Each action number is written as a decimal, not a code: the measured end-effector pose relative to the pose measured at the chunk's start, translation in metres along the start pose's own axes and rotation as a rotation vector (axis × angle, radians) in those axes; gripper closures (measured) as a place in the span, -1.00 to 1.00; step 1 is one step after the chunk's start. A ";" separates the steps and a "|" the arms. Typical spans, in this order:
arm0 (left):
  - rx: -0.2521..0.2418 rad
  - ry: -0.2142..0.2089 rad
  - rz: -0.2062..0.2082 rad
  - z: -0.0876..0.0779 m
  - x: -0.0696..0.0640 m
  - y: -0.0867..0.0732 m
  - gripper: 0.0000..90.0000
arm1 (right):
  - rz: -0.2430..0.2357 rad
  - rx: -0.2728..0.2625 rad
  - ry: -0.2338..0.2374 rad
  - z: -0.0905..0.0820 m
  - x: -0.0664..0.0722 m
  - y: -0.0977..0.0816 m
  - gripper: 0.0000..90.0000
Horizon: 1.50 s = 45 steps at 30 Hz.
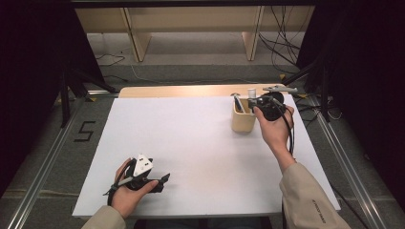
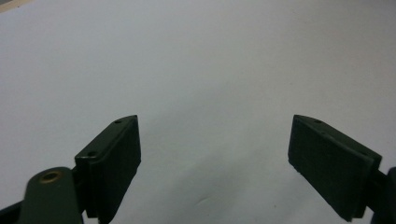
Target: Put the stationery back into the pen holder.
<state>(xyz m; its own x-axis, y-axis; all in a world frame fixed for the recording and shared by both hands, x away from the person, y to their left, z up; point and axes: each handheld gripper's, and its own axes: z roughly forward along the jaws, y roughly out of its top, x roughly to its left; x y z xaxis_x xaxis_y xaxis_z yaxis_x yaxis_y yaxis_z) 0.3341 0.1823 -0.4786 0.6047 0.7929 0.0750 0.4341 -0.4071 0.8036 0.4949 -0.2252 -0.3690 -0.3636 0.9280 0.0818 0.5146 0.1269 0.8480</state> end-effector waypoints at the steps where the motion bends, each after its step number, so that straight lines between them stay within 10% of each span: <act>1: 0.000 0.000 0.000 0.000 0.000 0.000 -0.63 | 0.002 0.001 -0.001 0.000 0.000 0.000 0.57; 45: 0.000 0.000 0.000 0.000 0.000 0.000 -0.62 | -0.040 -0.006 -0.038 0.022 -0.004 0.006 0.57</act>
<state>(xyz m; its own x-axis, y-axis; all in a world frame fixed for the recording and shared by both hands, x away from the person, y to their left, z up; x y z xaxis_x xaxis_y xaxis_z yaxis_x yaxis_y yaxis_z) 0.3342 0.1825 -0.4787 0.6048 0.7929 0.0744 0.4342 -0.4066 0.8039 0.5170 -0.2201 -0.3757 -0.3541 0.9348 0.0283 0.4959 0.1620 0.8531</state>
